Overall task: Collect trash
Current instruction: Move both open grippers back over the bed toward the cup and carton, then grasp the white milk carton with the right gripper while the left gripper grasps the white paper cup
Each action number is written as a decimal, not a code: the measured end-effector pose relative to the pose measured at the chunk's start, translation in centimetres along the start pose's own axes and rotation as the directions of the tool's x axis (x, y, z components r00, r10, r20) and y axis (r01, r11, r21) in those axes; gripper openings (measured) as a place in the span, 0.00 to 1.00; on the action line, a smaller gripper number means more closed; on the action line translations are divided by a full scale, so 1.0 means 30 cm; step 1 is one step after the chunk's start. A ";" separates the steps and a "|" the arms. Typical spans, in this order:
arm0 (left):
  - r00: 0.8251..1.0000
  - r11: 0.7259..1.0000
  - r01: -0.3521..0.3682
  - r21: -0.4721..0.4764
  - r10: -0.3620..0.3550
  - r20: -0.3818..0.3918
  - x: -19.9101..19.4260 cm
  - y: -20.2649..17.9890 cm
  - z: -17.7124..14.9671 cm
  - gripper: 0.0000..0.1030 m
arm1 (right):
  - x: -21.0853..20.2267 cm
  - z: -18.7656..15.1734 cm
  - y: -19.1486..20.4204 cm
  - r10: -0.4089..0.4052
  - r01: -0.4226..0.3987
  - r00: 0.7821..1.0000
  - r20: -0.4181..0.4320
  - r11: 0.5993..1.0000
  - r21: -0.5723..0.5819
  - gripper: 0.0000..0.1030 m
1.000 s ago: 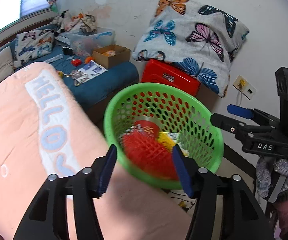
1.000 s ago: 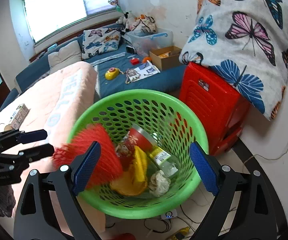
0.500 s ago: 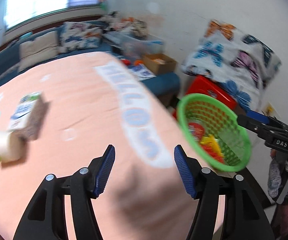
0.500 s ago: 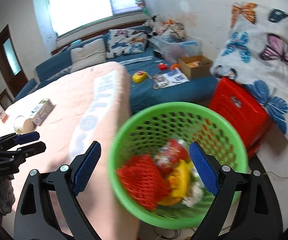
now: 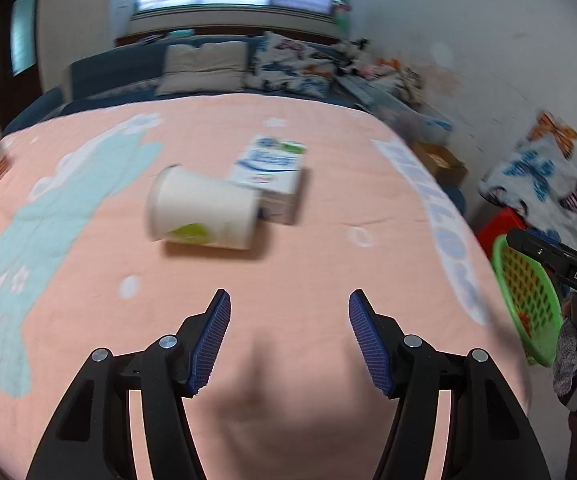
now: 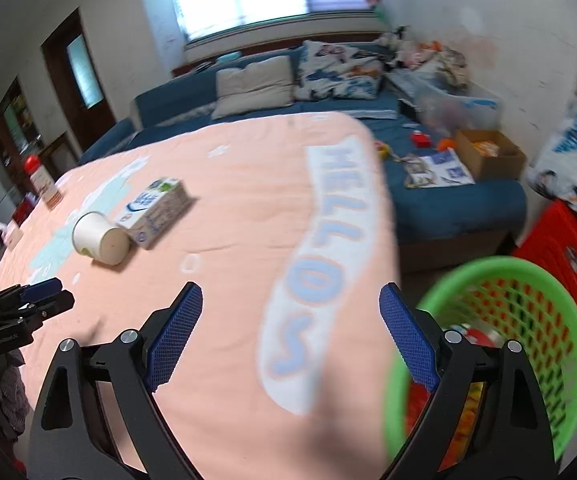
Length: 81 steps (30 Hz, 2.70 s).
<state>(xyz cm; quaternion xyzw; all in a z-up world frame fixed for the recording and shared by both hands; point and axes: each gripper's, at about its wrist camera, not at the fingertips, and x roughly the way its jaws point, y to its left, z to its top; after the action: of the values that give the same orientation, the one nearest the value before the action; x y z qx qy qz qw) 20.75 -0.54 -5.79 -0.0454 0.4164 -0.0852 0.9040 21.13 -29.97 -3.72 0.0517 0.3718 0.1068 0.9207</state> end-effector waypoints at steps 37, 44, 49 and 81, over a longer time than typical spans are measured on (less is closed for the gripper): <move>0.998 0.985 -0.064 -0.159 0.066 0.002 -0.039 0.233 -0.030 0.61 | 0.226 0.150 0.336 0.089 -0.102 0.992 -0.092 0.983 -0.151 0.87; 0.997 0.979 -0.080 -0.186 0.080 -0.006 -0.039 0.268 -0.026 0.61 | 0.318 0.217 0.396 0.113 -0.132 0.985 -0.132 0.981 -0.143 0.87; 0.996 0.978 -0.086 -0.189 0.085 -0.014 -0.029 0.270 -0.020 0.61 | 0.403 0.269 0.426 0.136 -0.152 0.975 -0.176 0.985 -0.082 0.85; 0.998 0.945 -0.030 -0.326 0.012 -0.057 0.071 0.254 0.123 0.66 | 0.733 0.368 0.426 0.150 -0.065 0.887 -0.436 0.977 0.203 0.79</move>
<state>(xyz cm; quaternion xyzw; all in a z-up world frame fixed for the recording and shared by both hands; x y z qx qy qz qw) 25.80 6.57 -6.15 -0.1877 0.4494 -0.0068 0.8734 42.19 -12.56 -8.38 0.1306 0.5791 0.1324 0.7938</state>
